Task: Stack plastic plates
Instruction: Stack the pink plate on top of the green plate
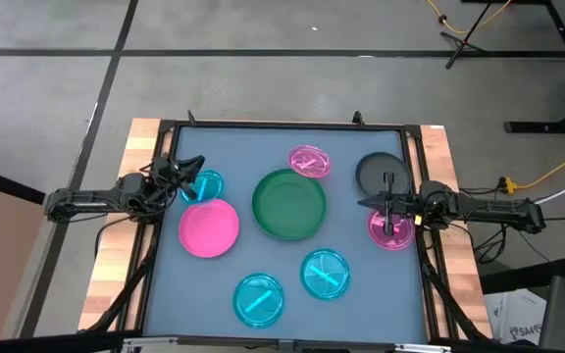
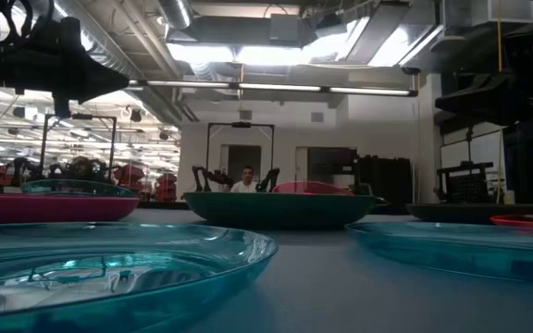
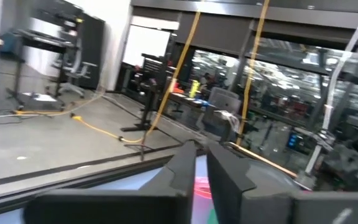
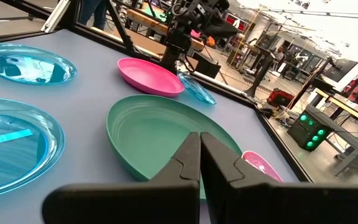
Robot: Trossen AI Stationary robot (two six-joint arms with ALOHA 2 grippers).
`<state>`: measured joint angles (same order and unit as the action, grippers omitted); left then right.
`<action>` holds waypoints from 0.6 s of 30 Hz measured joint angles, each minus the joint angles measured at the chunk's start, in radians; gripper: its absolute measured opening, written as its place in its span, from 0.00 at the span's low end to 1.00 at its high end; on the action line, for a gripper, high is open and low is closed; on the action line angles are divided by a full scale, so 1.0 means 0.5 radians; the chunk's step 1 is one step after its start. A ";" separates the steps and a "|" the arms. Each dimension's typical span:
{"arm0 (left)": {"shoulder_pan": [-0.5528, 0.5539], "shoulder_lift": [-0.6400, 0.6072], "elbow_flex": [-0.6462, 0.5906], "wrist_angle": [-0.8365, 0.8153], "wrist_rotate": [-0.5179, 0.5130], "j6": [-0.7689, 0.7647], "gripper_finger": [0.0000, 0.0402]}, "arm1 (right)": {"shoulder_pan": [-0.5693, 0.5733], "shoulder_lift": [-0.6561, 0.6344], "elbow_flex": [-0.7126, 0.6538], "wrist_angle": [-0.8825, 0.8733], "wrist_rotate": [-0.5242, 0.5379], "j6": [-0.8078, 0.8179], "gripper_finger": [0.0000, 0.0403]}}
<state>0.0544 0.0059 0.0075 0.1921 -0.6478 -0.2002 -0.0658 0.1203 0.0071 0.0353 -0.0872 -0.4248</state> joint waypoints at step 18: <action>-0.038 0.056 0.070 0.133 0.422 -0.222 0.47 | 0.000 0.000 0.000 0.000 0.001 0.000 0.01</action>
<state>0.0354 0.0337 0.0424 0.2584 -0.4366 -0.3114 -0.0658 0.1202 0.0074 0.0353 -0.0868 -0.4248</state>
